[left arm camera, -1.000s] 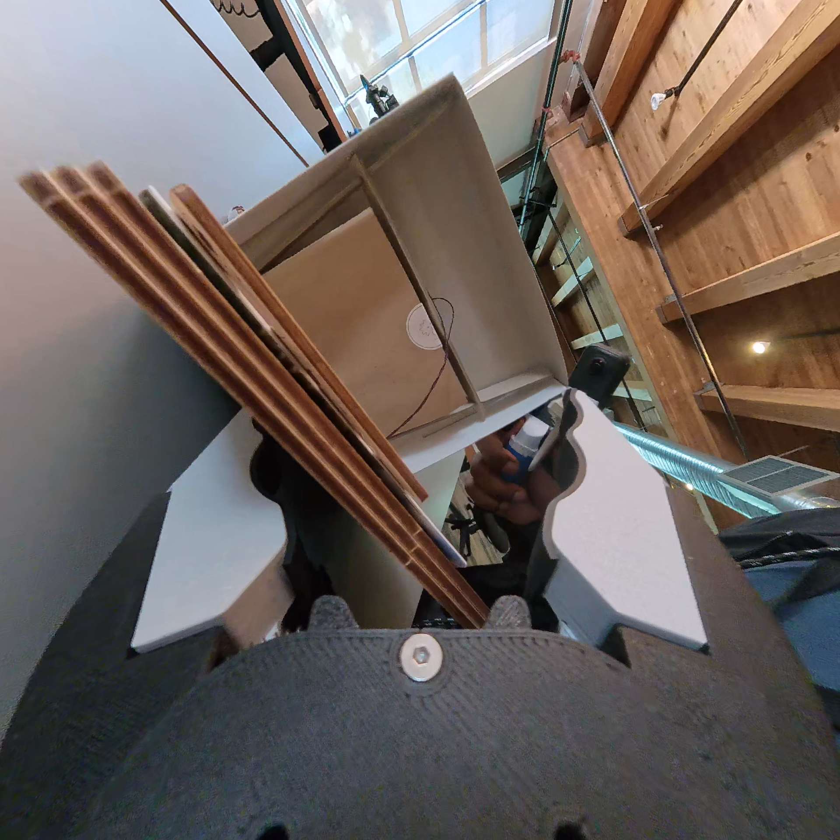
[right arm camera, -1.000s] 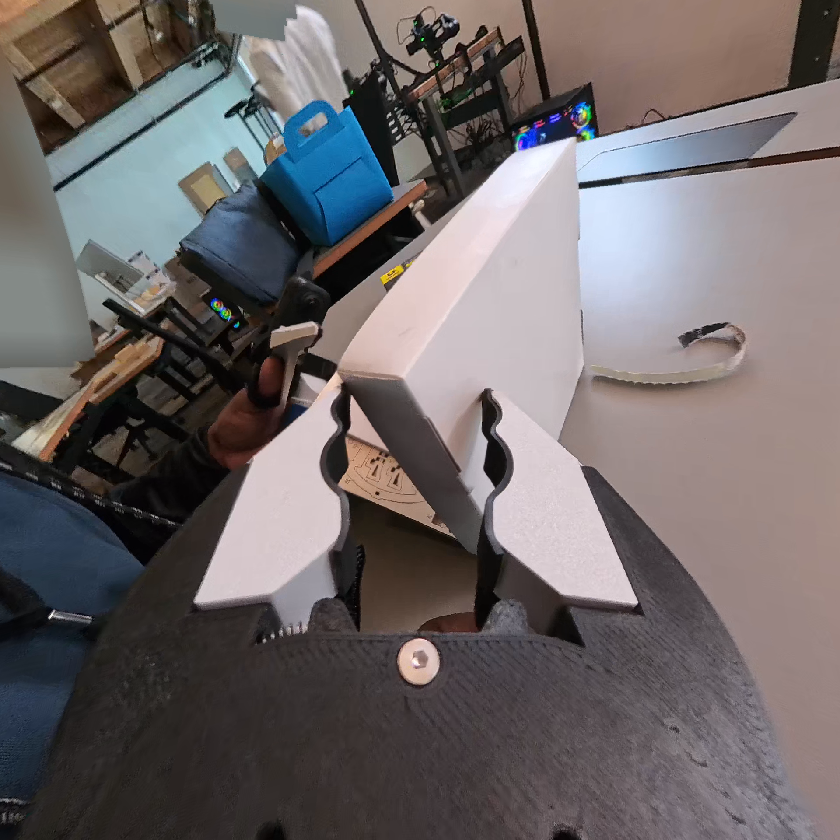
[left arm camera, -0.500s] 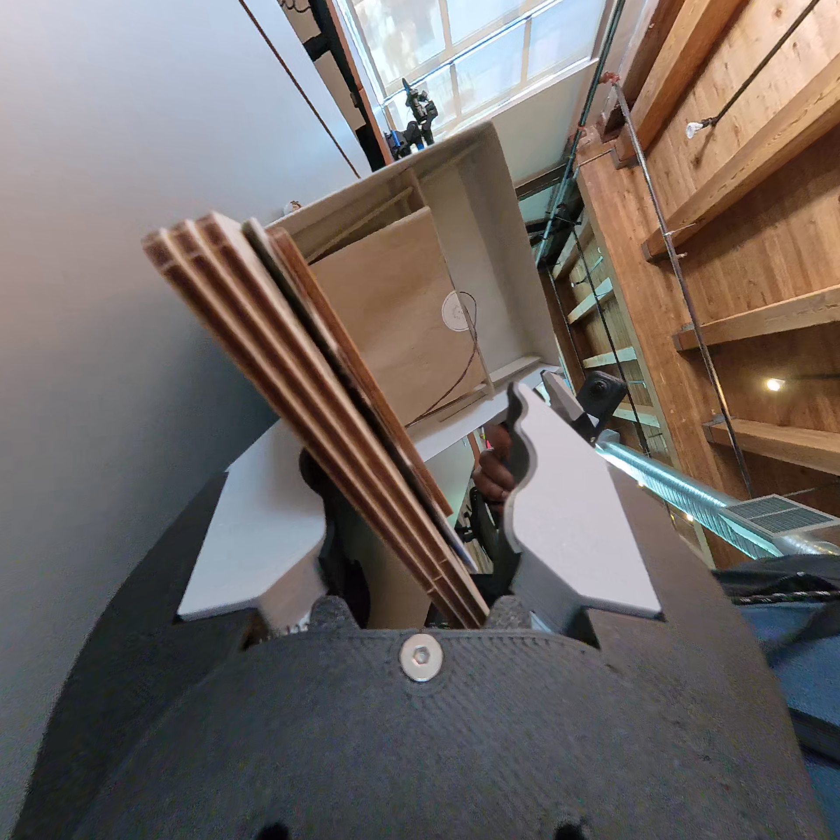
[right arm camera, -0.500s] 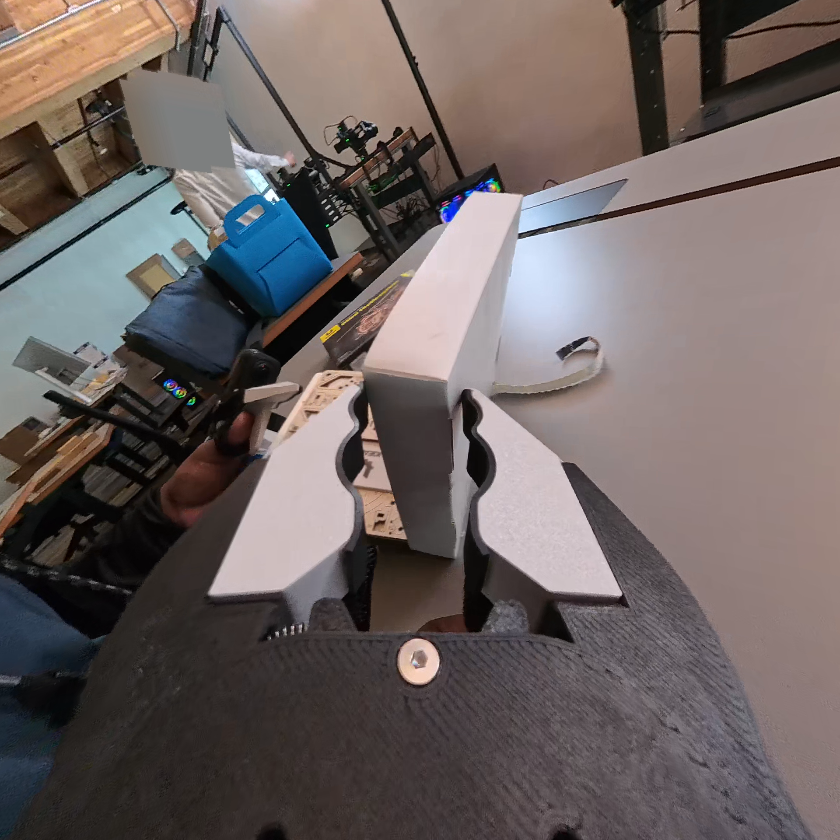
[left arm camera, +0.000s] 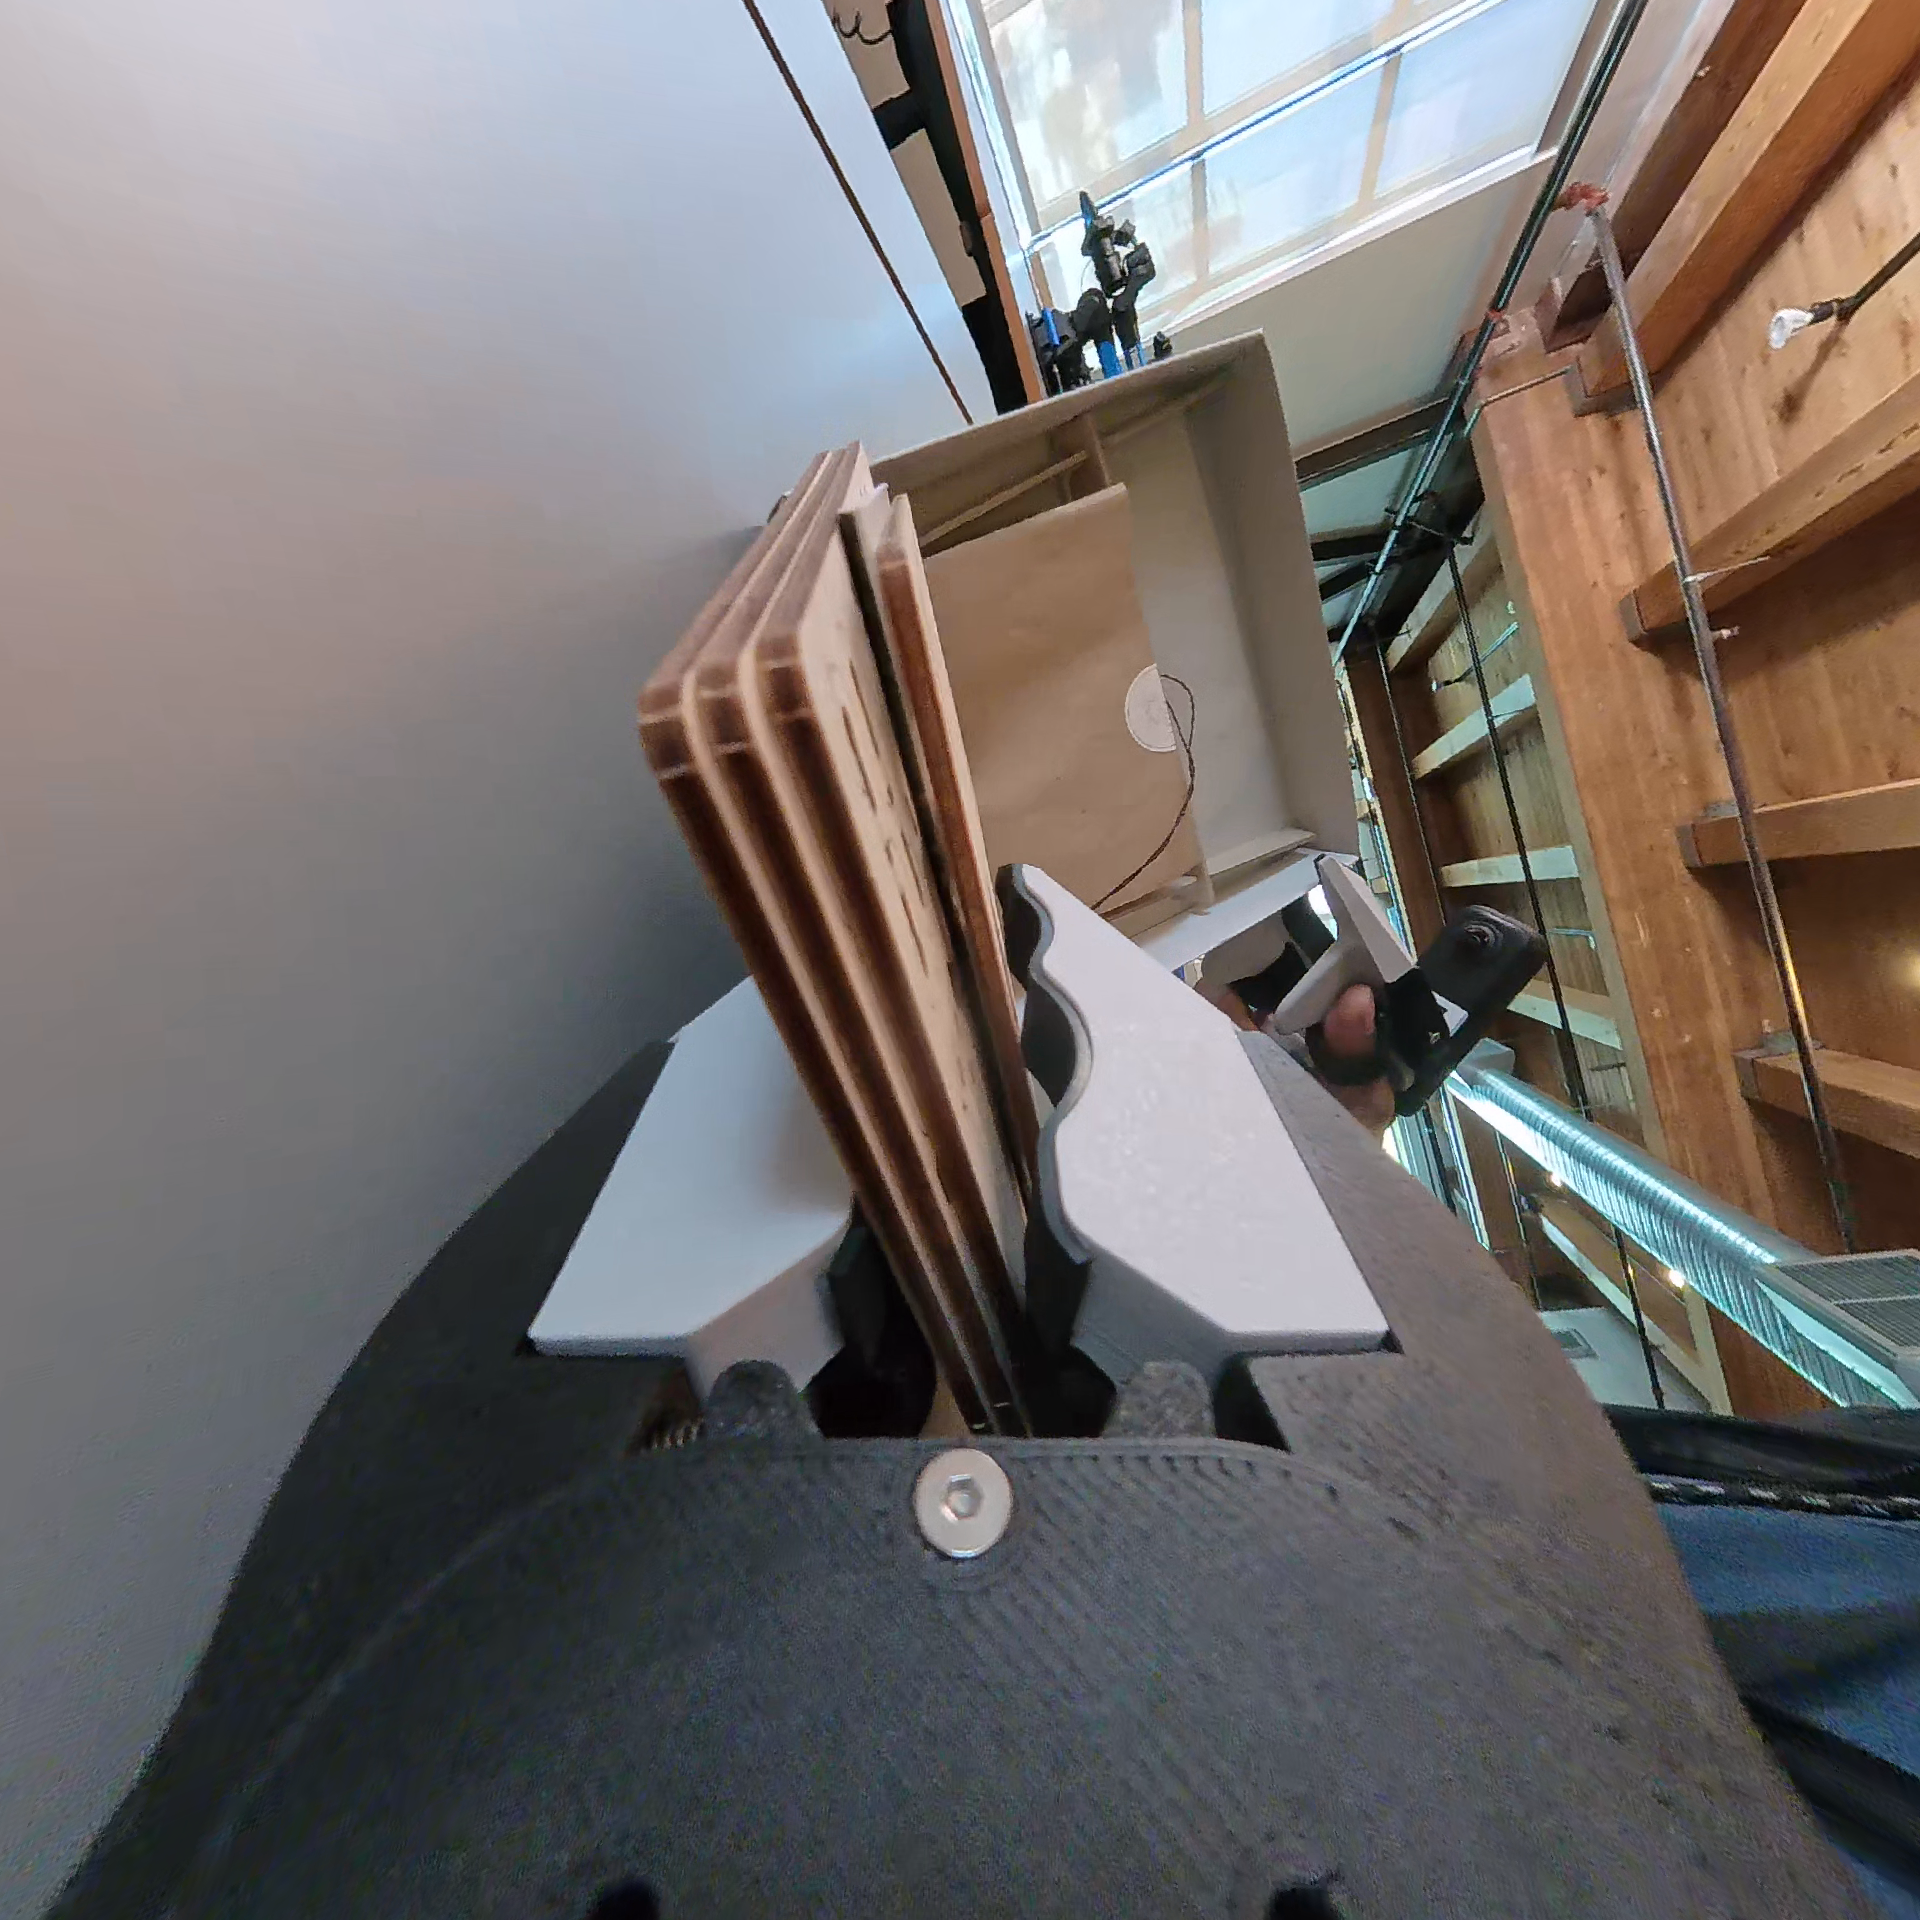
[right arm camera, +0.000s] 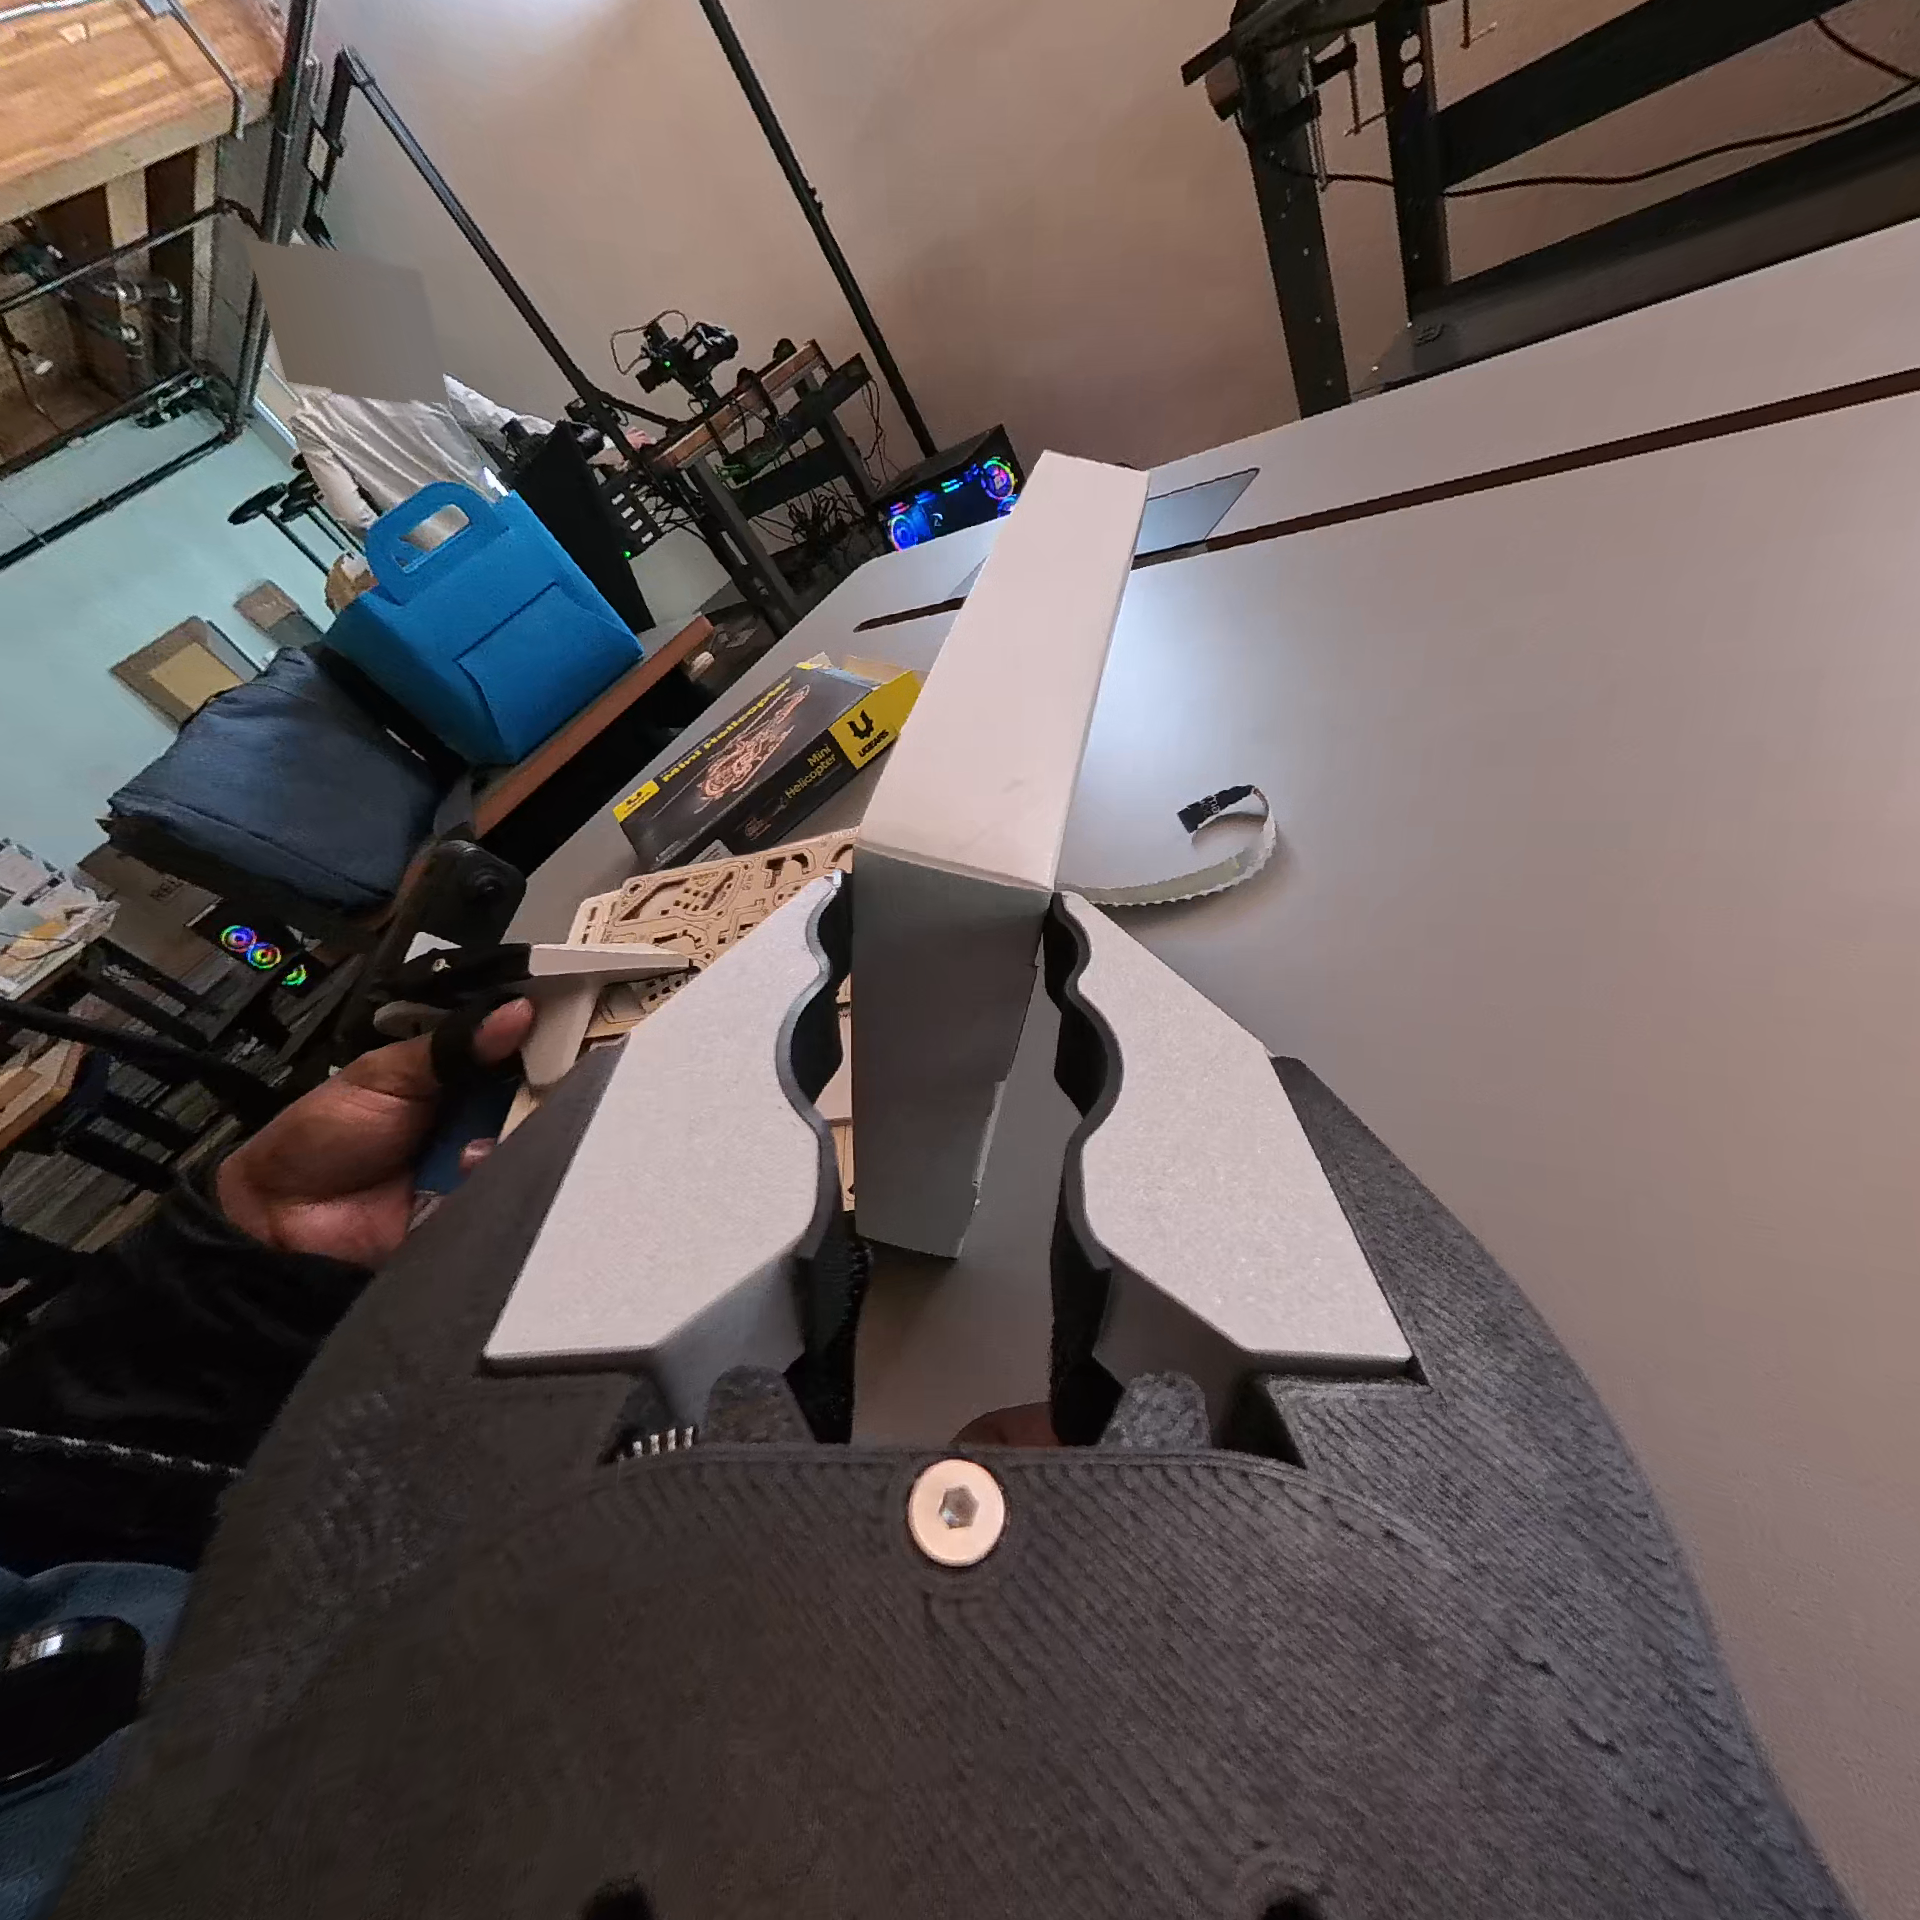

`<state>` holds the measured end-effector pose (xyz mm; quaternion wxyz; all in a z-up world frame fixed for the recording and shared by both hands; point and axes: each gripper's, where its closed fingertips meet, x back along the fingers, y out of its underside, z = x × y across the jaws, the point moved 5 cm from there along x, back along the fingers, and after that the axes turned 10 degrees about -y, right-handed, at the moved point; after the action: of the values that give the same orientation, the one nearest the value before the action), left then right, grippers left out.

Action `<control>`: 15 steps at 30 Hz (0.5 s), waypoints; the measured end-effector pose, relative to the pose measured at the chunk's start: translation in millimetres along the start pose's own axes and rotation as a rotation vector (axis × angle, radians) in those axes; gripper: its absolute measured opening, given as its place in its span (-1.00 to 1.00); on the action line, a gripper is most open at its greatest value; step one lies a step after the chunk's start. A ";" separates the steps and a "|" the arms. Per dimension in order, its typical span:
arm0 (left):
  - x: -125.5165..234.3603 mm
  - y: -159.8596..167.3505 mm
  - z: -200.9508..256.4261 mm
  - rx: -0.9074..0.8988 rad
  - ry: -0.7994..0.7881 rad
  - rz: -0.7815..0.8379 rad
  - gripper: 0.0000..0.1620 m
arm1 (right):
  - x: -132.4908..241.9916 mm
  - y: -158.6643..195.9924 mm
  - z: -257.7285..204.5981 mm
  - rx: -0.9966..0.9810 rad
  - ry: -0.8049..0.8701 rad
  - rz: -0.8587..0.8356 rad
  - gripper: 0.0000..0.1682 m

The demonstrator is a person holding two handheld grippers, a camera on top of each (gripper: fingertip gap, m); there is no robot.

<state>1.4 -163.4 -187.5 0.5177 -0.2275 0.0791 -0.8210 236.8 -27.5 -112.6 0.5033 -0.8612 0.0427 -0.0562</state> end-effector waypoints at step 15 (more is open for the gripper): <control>9.0 -16.6 -10.7 0.043 -0.033 0.036 -0.82 | 30.4 -24.7 48.2 -0.121 0.101 0.139 -0.59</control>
<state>-20.2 -165.0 -188.3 0.5384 -0.2282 0.0569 -0.8092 274.1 22.2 -113.0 0.4503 -0.8811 0.1310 -0.0617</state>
